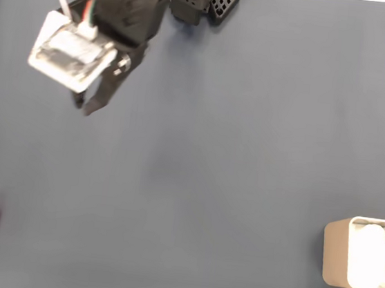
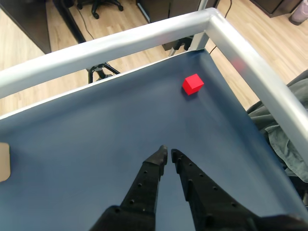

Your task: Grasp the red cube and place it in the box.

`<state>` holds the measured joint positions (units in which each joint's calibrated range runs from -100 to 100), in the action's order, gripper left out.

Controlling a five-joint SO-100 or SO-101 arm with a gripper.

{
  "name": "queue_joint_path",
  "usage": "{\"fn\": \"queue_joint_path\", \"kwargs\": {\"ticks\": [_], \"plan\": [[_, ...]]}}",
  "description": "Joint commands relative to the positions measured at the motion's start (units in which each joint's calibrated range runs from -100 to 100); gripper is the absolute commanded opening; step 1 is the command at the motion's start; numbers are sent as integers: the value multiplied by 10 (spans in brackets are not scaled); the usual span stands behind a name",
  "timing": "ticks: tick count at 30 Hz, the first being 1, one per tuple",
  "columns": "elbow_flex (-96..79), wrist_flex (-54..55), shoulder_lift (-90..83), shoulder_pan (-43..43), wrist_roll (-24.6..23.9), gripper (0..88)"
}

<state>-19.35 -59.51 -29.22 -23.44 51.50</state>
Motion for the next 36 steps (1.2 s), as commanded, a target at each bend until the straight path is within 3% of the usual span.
{"fn": "queue_joint_path", "kwargs": {"ticks": [1,20,36], "plan": [[46,39,35,-21,3,7],[206,154,284,-65,14,58],[295,301,439,-109,20,249]]}}
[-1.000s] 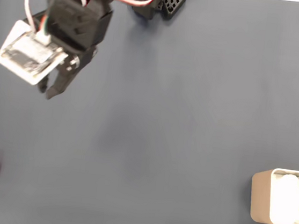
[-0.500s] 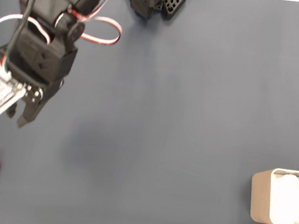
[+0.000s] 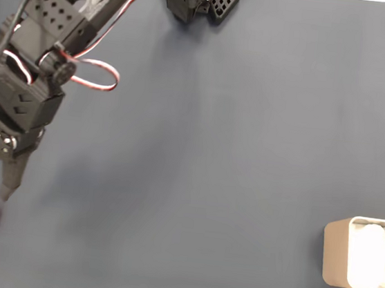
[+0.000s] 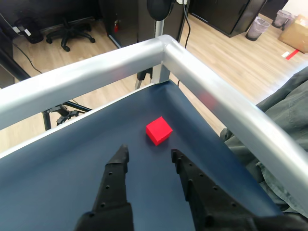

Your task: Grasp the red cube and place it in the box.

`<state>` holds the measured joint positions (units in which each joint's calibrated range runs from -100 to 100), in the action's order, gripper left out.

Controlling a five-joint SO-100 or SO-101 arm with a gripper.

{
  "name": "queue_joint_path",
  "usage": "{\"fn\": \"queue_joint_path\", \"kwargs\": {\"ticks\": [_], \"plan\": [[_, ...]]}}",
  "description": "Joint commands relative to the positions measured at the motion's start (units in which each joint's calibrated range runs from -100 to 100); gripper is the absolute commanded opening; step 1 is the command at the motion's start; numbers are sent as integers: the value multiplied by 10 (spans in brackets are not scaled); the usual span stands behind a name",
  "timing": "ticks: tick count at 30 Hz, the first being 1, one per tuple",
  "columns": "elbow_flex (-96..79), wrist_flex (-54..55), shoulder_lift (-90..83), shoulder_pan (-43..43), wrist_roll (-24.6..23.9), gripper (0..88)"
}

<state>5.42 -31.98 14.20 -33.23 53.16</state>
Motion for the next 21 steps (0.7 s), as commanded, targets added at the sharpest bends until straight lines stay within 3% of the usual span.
{"fn": "queue_joint_path", "kwargs": {"ticks": [1,21], "plan": [[56,26,14,-14,3,254],[66,154,133,-28,11,357]]}}
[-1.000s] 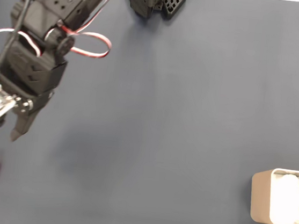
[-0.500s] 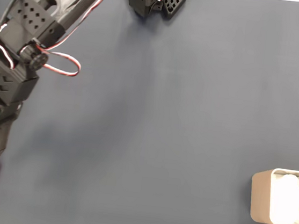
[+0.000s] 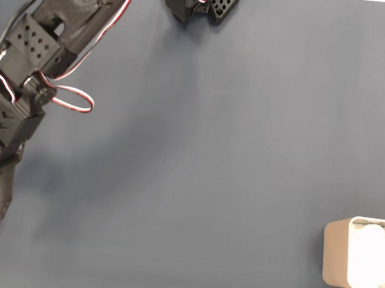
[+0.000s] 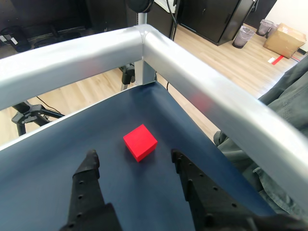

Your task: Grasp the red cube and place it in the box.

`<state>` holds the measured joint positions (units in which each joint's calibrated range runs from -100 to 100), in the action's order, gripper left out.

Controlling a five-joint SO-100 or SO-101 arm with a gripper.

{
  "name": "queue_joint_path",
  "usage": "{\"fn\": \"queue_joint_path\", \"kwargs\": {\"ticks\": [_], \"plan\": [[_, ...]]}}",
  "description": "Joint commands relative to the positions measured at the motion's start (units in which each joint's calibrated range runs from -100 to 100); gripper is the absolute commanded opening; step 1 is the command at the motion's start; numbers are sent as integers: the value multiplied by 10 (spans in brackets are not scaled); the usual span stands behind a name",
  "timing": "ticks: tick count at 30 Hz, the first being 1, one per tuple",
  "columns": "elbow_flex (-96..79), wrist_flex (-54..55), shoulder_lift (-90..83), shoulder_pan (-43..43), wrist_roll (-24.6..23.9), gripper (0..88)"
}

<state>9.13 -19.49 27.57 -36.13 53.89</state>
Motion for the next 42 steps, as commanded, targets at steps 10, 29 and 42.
{"fn": "queue_joint_path", "kwargs": {"ticks": [10,29,42], "plan": [[50,74,42,16,13,363],[108,95,99,19,6,372],[121,105,125,6,1,377]]}}
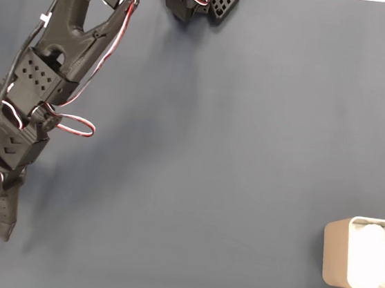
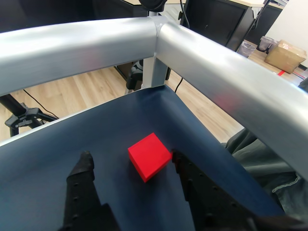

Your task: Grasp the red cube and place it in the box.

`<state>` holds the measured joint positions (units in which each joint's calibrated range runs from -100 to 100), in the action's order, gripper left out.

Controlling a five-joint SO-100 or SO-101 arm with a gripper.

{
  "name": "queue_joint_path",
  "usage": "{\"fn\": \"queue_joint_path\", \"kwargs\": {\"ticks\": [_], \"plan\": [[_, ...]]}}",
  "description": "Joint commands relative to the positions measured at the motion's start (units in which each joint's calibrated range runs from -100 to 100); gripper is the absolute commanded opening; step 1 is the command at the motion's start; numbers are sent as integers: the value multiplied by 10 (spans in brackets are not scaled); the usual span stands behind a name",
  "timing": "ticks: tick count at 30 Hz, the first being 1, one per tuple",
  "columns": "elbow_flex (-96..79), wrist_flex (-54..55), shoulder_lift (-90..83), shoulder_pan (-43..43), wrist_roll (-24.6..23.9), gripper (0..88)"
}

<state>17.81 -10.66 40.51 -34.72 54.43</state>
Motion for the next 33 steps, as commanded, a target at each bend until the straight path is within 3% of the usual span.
{"fn": "queue_joint_path", "kwargs": {"ticks": [1,19,33], "plan": [[38,16,0,-9,-4,377],[117,29,62,-19,-15,382],[62,25,45,-2,-15,384]]}}
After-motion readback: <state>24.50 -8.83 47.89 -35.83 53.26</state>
